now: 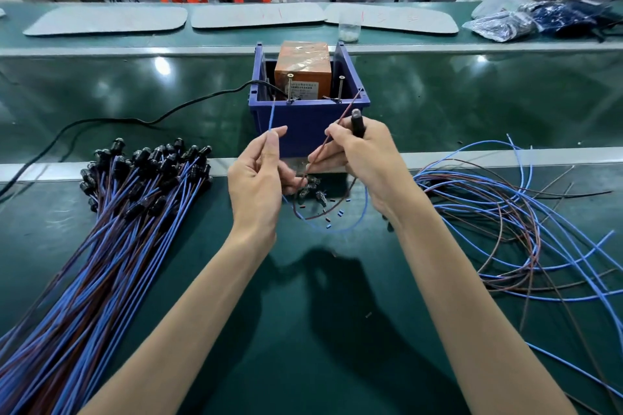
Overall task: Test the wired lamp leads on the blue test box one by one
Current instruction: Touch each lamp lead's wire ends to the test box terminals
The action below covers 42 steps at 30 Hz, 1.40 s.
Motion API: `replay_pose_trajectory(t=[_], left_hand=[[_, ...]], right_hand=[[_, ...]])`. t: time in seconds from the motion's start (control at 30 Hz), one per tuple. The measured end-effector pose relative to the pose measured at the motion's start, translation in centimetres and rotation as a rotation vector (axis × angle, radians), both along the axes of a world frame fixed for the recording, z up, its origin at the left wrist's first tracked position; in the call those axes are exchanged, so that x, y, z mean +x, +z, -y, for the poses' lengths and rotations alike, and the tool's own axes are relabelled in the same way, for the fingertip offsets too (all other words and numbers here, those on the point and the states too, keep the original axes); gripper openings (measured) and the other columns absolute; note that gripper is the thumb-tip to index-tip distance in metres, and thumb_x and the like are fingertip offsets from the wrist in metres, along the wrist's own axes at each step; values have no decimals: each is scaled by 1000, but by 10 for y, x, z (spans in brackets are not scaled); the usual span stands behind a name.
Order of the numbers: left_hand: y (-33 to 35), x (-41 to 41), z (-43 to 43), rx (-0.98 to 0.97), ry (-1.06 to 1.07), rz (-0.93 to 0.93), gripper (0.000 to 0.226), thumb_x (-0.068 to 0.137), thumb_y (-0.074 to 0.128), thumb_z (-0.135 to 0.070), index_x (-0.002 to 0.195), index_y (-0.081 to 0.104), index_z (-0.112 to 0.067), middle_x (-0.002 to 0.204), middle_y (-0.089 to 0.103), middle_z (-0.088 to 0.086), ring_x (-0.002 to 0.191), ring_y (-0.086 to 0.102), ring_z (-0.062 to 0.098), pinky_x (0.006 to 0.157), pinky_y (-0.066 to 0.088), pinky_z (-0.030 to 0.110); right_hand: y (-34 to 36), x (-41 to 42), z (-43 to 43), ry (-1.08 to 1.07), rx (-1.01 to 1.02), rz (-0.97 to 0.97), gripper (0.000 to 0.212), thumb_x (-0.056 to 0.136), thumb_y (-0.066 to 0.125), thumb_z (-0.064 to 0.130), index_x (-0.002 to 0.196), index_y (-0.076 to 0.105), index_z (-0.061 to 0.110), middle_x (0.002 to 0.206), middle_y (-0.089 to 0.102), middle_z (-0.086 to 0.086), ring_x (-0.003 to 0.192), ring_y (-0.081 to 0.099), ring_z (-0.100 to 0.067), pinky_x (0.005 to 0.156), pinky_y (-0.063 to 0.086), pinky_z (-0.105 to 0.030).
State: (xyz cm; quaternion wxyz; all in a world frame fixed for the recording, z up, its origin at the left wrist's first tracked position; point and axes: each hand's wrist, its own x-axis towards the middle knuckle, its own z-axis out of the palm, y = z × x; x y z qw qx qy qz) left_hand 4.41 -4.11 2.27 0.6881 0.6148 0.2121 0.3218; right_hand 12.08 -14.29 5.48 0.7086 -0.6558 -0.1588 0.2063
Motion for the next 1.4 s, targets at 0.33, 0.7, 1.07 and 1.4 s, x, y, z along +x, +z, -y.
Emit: replay_pose_trajectory(t=[0.33,0.7,1.07,1.4], left_hand=[[-2,7,-12,-148,-5,13,37,101,31,-1,133,47,-10,53,39,-10,45,35,4,48,35,14],[7,-3,-15,-127,32,165,11,102,47,-17,96,38,-19,79,75,-2,57,70,19,53,54,24],[11,-2,-17,-113,21,93,15,99,53,-17,106,65,-21,67,72,-6,54,68,10,54,52,18],[7,-1,-16,-29,-96,-33,20,100,45,-8,116,55,-14,70,73,-6,60,69,9,56,51,16]], right_hand=[[2,5,3,-270,39,121,29,97,37,-1,86,60,11,52,55,4,44,62,-13,49,46,-17],[-1,19,14,-477,193,71,29,96,43,1,116,57,16,57,64,6,40,52,-7,45,40,-14],[-1,17,13,-379,214,48,37,98,48,6,135,46,7,68,73,5,49,64,-10,46,36,-6],[-16,30,8,-409,112,-1,21,98,46,6,111,63,10,69,70,3,40,51,-2,37,29,-13]])
